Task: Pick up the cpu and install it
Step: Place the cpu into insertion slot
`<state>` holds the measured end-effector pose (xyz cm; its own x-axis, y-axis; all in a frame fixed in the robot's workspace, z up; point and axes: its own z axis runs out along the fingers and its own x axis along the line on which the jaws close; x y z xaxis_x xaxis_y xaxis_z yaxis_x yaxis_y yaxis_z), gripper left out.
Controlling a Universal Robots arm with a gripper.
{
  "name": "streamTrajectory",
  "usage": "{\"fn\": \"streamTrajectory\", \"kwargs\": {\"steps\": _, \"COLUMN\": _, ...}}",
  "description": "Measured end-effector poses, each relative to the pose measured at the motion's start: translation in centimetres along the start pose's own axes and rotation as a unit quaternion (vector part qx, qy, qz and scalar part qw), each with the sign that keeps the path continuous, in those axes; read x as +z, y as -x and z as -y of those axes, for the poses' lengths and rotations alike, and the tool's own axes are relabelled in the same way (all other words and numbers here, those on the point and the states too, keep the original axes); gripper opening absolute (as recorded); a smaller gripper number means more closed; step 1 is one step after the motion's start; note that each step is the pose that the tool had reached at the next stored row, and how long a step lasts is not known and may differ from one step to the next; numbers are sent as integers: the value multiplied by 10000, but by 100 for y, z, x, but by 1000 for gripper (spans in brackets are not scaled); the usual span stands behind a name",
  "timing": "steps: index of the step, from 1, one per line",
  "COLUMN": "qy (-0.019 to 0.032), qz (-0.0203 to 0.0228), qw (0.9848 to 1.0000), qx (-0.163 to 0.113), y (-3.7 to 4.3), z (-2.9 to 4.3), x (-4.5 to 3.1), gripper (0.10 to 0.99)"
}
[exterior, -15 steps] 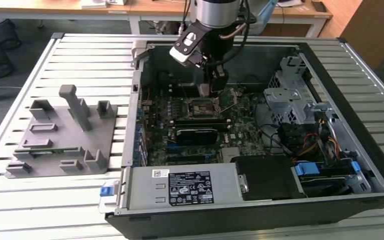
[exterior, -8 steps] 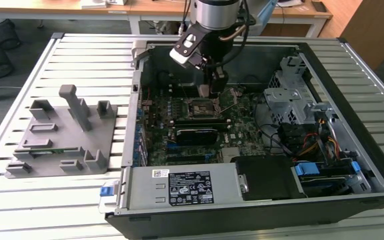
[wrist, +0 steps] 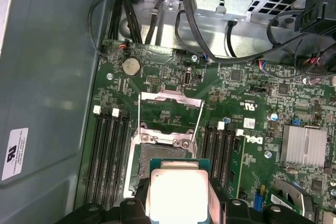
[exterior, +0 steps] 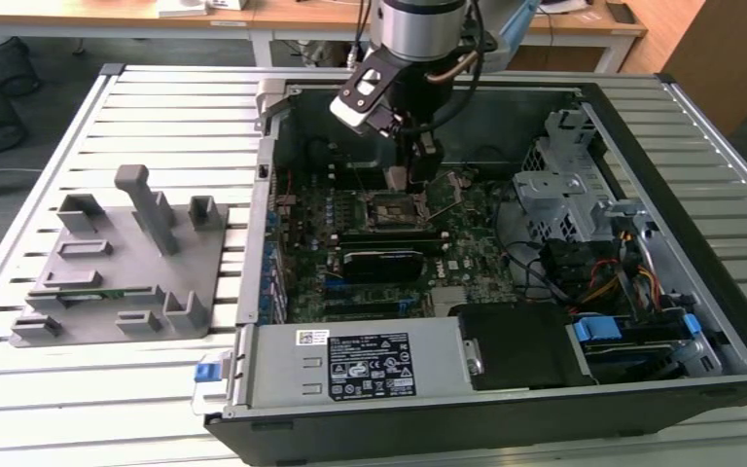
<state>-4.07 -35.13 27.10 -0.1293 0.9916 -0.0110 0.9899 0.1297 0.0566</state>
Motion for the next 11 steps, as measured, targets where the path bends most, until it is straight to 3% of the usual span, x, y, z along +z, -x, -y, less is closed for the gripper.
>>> {"fn": "streamTrajectory", "kwargs": {"steps": 11, "qy": 0, "qz": 2, "qw": 10000, "qx": 30, "y": -8, "z": 4, "x": 72, "gripper": 525}}
